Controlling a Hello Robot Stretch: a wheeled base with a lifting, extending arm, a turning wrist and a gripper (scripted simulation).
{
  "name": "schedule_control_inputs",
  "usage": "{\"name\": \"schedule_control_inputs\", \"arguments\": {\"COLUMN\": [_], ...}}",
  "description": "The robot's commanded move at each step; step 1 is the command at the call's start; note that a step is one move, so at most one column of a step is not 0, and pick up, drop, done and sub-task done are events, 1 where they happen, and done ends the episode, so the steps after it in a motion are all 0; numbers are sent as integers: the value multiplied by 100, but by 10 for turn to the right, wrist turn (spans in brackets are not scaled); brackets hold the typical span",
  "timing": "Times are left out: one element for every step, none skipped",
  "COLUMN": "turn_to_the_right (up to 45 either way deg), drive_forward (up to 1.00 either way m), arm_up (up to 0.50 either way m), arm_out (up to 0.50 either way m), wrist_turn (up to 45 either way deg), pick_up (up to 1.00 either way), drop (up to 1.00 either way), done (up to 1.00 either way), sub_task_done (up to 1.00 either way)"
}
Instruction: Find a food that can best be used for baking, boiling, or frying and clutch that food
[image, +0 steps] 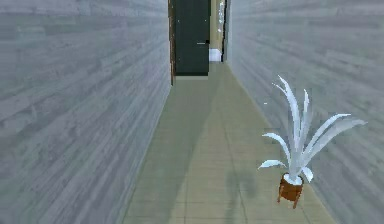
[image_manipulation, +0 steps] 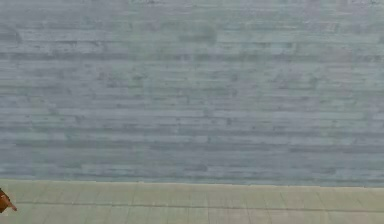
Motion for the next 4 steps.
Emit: {"name": "schedule_control_inputs", "arguments": {"turn_to_the_right": [0, 0, 90, 0], "drive_forward": [95, 15, 0, 100], "arm_up": [0, 0, 0, 0], "arm_out": [0, 0, 0, 0], "wrist_turn": [0, 0, 0, 0], "pick_up": [0, 0, 0, 0], "drop": [0, 0, 0, 0], "done": [0, 0, 0, 0], "sub_task_done": [0, 0, 0, 0]}}
